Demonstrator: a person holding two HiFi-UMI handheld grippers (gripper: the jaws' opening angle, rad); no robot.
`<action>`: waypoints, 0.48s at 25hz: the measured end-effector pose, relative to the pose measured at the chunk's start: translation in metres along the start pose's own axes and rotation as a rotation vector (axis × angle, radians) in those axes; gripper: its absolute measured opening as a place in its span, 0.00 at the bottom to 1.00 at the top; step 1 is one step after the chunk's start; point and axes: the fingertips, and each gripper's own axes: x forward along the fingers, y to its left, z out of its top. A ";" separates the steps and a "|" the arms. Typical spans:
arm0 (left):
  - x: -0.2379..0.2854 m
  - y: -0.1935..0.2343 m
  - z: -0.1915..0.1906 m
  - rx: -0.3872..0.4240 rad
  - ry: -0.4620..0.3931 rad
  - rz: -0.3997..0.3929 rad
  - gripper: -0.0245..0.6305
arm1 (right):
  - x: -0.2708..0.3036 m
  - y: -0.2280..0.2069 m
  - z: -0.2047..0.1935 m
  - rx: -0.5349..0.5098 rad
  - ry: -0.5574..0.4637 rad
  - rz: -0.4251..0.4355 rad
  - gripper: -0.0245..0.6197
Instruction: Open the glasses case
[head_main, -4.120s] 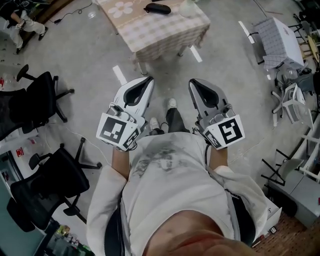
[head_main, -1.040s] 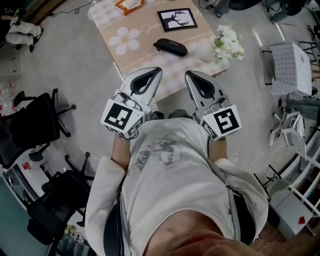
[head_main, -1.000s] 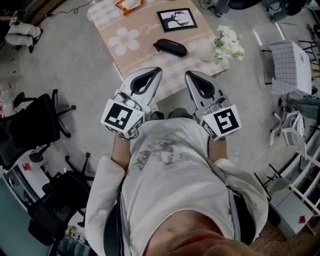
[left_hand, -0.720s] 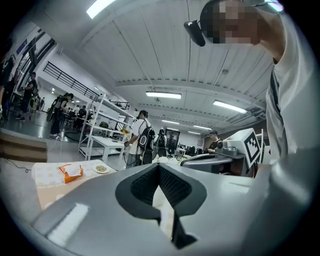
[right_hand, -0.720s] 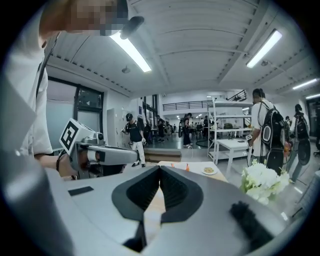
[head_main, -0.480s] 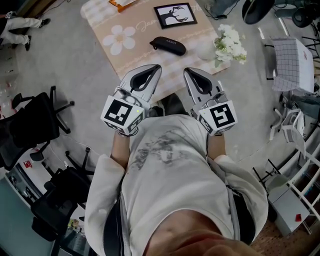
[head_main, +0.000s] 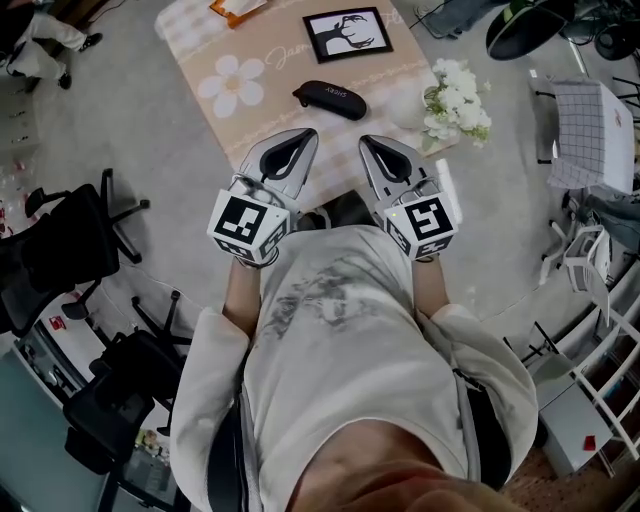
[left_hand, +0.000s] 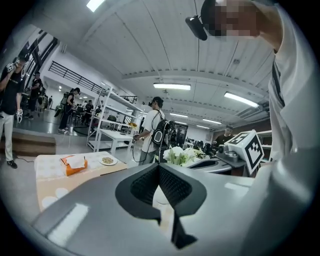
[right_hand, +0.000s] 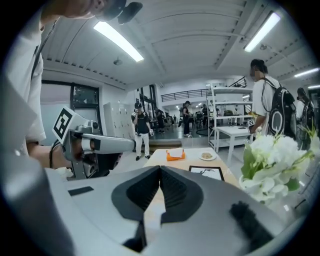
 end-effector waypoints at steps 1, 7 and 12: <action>0.003 0.002 -0.002 -0.004 0.004 0.002 0.05 | 0.002 -0.003 -0.002 0.004 0.003 0.000 0.06; 0.021 0.015 -0.017 -0.025 0.027 0.013 0.05 | 0.013 -0.018 -0.009 0.011 0.018 0.002 0.06; 0.033 0.025 -0.028 -0.037 0.050 0.025 0.05 | 0.023 -0.027 -0.020 0.011 0.044 0.006 0.06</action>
